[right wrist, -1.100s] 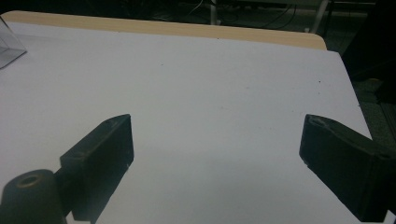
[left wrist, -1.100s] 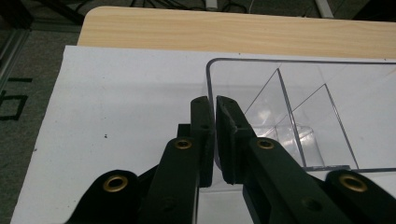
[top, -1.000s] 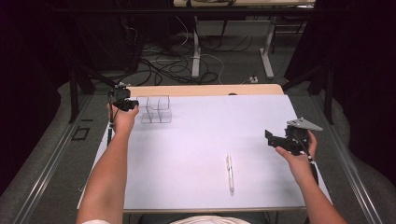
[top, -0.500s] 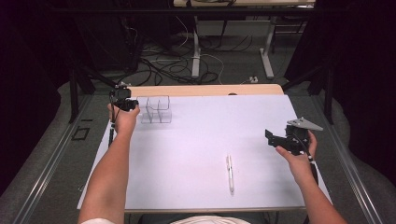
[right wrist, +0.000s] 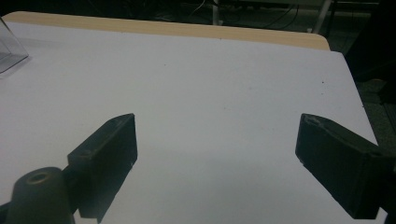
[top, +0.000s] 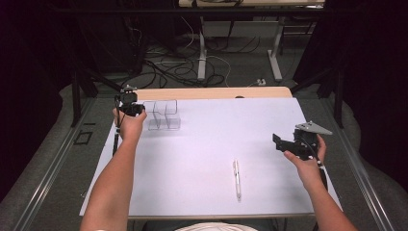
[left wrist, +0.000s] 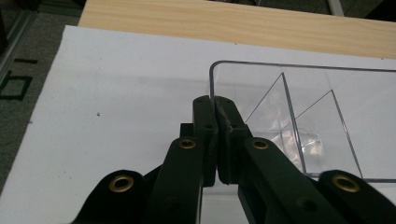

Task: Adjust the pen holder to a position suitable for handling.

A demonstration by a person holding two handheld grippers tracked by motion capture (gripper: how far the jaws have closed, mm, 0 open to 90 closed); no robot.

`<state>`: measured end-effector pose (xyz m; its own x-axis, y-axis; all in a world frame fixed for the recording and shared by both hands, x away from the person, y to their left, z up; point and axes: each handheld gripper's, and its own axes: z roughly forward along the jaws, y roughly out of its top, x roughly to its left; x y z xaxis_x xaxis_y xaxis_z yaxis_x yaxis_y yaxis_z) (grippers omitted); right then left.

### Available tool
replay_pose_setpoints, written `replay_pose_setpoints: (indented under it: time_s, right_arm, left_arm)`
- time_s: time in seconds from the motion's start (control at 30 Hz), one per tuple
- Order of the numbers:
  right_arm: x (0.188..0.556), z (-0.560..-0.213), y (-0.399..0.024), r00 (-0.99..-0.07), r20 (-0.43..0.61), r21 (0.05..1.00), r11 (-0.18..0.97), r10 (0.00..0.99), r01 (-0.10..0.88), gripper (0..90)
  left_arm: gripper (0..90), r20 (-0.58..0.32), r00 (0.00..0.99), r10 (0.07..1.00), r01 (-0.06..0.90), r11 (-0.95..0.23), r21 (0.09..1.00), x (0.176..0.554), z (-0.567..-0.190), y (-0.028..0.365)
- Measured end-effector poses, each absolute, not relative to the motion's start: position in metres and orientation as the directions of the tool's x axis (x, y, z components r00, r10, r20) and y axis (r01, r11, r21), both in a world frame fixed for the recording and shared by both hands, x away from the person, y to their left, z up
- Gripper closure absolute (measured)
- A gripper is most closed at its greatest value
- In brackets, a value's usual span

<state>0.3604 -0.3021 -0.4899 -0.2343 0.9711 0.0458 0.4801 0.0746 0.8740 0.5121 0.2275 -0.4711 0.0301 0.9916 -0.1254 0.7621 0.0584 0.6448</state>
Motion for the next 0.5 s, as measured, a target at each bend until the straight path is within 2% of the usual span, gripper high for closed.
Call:
replay_pose_setpoints:
  time_s: [0.23,0.5]
  right_arm:
    - [0.36,-0.49,-0.301,-0.235,0.055,0.873,0.067,0.97,0.483,12.6]
    - [0.36,-0.49,-0.3,-0.244,0.051,0.872,0.075,0.969,0.483,12.6]
  left_arm:
    - [88.9,-0.097,0.052,0.994,0.766,0.023,0.642,0.501,-0.466,0.211]
    - [88.9,-0.105,0.052,0.993,0.755,0.03,0.655,0.493,-0.458,0.198]
